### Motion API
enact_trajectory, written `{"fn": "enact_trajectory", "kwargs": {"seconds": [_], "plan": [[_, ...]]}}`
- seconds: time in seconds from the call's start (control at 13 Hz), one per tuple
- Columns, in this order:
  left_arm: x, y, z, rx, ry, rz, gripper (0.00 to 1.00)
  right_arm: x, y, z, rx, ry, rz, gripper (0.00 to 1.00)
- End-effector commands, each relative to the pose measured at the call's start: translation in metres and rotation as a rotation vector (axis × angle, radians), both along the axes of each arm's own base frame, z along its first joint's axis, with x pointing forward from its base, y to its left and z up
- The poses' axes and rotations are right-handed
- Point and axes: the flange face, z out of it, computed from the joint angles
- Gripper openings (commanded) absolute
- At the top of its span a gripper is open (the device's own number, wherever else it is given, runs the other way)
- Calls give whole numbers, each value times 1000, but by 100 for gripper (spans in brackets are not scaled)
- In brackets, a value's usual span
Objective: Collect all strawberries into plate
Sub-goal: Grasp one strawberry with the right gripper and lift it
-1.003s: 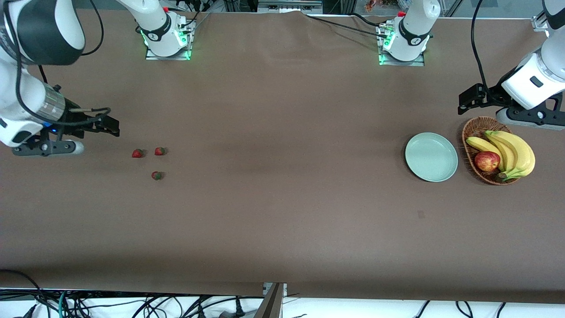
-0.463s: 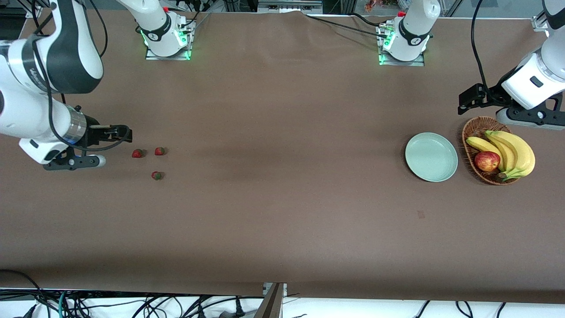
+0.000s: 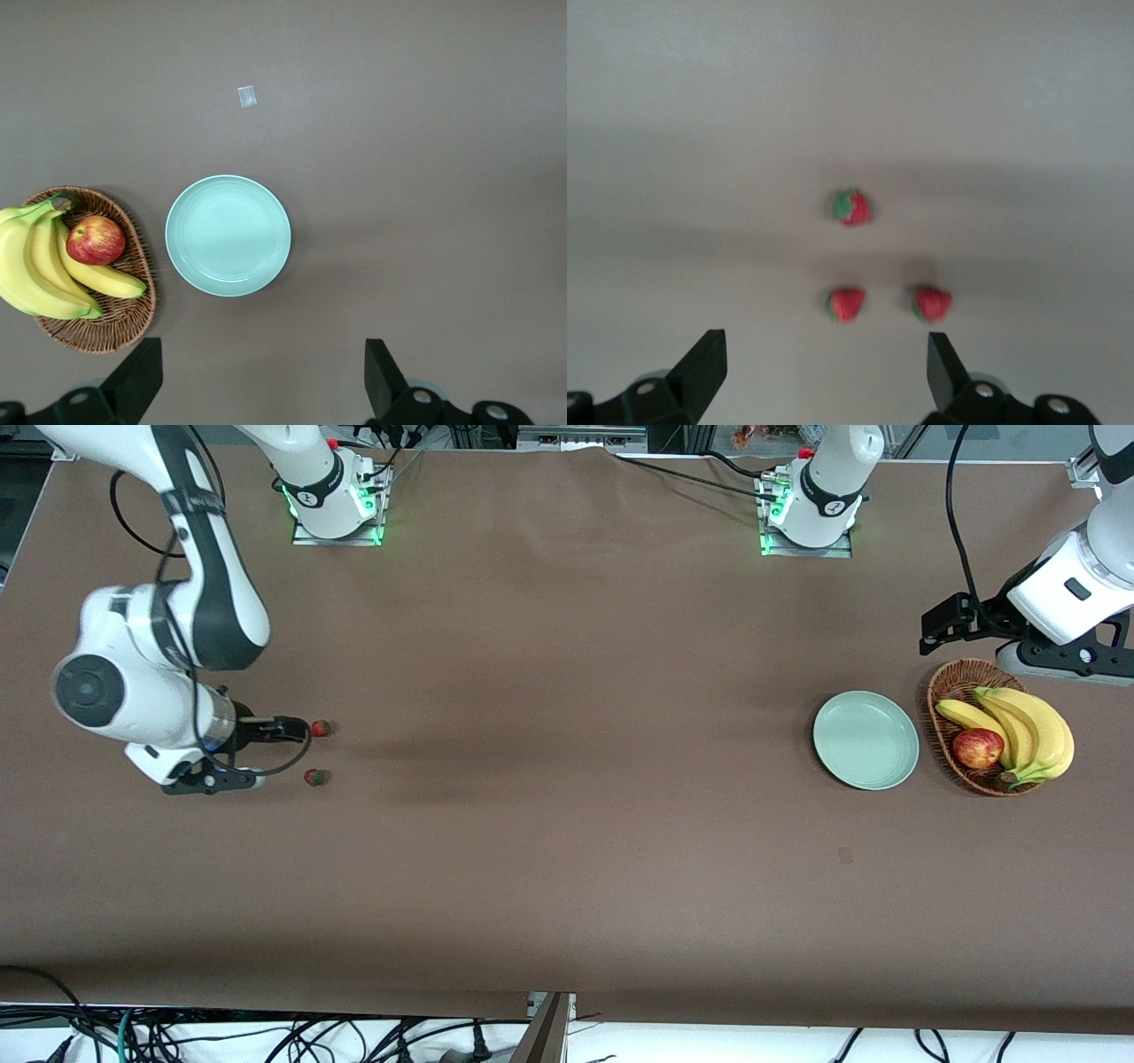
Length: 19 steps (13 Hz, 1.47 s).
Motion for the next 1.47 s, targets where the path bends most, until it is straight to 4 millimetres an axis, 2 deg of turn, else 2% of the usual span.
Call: {"fn": "enact_trajectory", "kwargs": {"seconds": [0.0, 0.23, 0.39, 0.62, 0.77, 1.0, 1.39], "plan": [[2, 0, 5, -5, -1, 10, 100, 3, 5, -53, 8, -24, 24, 100], [1, 1, 4, -5, 2, 13, 100, 2, 6, -99, 17, -50, 18, 98], [2, 1, 4, -7, 1, 13, 100, -7, 3, -118, 18, -73, 29, 97], [2, 2, 2, -6, 5, 18, 100, -10, 2, -124, 20, -74, 40, 86], [2, 2, 2, -6, 7, 19, 100, -10, 1, -132, 18, -80, 38, 74], [2, 2, 2, -6, 5, 21, 100, -9, -1, -132, 18, -85, 37, 52], [2, 2, 0, -5, 7, 27, 100, -6, -2, -129, 19, -88, 45, 28]]}}
